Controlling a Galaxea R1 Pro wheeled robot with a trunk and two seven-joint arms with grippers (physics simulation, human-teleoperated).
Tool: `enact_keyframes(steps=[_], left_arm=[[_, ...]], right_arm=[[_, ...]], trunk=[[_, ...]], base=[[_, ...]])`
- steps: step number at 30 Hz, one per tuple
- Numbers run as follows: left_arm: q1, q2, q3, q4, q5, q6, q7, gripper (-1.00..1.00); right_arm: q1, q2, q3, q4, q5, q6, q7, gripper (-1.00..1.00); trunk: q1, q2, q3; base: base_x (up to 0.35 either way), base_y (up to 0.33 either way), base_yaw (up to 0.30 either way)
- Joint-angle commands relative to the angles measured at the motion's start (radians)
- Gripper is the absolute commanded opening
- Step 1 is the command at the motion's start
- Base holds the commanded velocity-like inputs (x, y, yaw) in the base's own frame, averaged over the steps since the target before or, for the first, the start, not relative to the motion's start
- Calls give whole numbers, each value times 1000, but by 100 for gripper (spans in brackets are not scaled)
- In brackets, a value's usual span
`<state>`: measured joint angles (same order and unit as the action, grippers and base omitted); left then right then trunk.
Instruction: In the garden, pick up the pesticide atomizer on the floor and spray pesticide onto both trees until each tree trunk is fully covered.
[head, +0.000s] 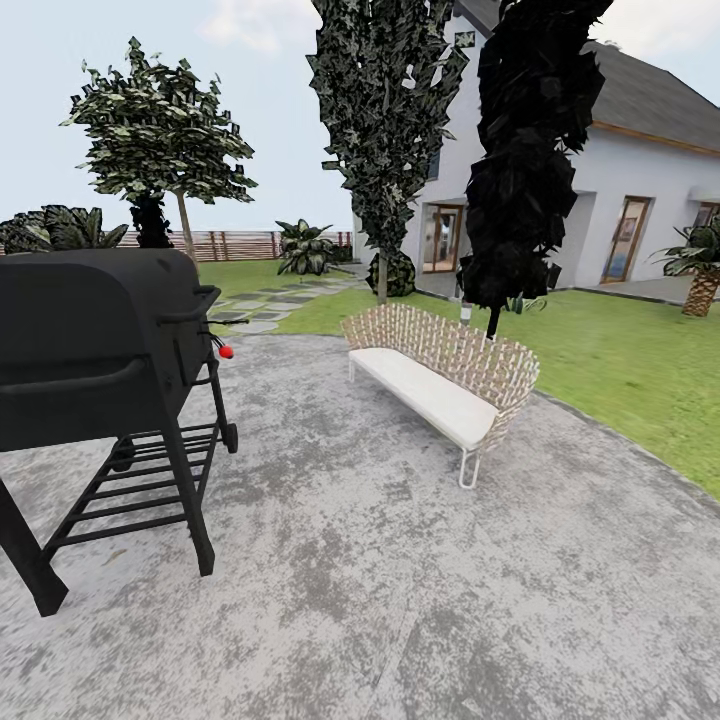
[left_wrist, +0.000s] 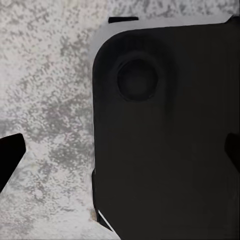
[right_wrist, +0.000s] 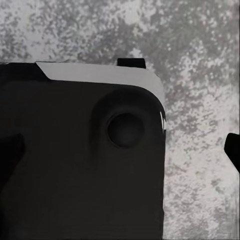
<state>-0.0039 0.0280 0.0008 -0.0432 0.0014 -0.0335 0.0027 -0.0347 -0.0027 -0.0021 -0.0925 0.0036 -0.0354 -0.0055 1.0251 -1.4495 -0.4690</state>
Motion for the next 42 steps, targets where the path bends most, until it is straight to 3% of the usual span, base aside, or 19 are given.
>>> enact_keyframes(steps=[1,5,11,12,13,20,27,42], left_arm=[[-2,6,0,-5,0,-9,0,100],[-20,24,1,-28,1,-31,0,100],[-54,19,-7,-62,-8,-65,-12,100],[-166,18,-8,-226,-8,-216,-13,100],[-181,19,-7,-235,-8,-216,-14,100],[-211,18,-6,-272,-4,-219,-10,100],[-210,32,3,-266,9,-218,0,100],[-211,30,1,-258,9,-218,0,100]], right_arm=[[-1,-6,0,-5,1,-9,-1,100],[-1,-28,-3,-27,0,-32,-1,100],[-9,-62,-4,-61,-4,-65,0,100],[-12,-71,-4,-421,-4,-330,0,100],[-15,-71,-4,-432,-4,-339,0,100],[-22,-73,-3,-441,2,-357,2,100],[-22,-106,-4,-445,1,-359,2,100],[-22,-107,-5,-443,-1,-359,0,100]], trunk=[[0,0,-1],[0,0,-1],[0,0,-1],[0,0,-1],[0,0,-1],[0,0,-1],[0,0,-1],[0,0,-6]], base=[[0,0,0],[0,0,0],[0,0,0],[0,0,0],[0,0,0],[0,0,0],[100,-24,0],[274,-166,56]])
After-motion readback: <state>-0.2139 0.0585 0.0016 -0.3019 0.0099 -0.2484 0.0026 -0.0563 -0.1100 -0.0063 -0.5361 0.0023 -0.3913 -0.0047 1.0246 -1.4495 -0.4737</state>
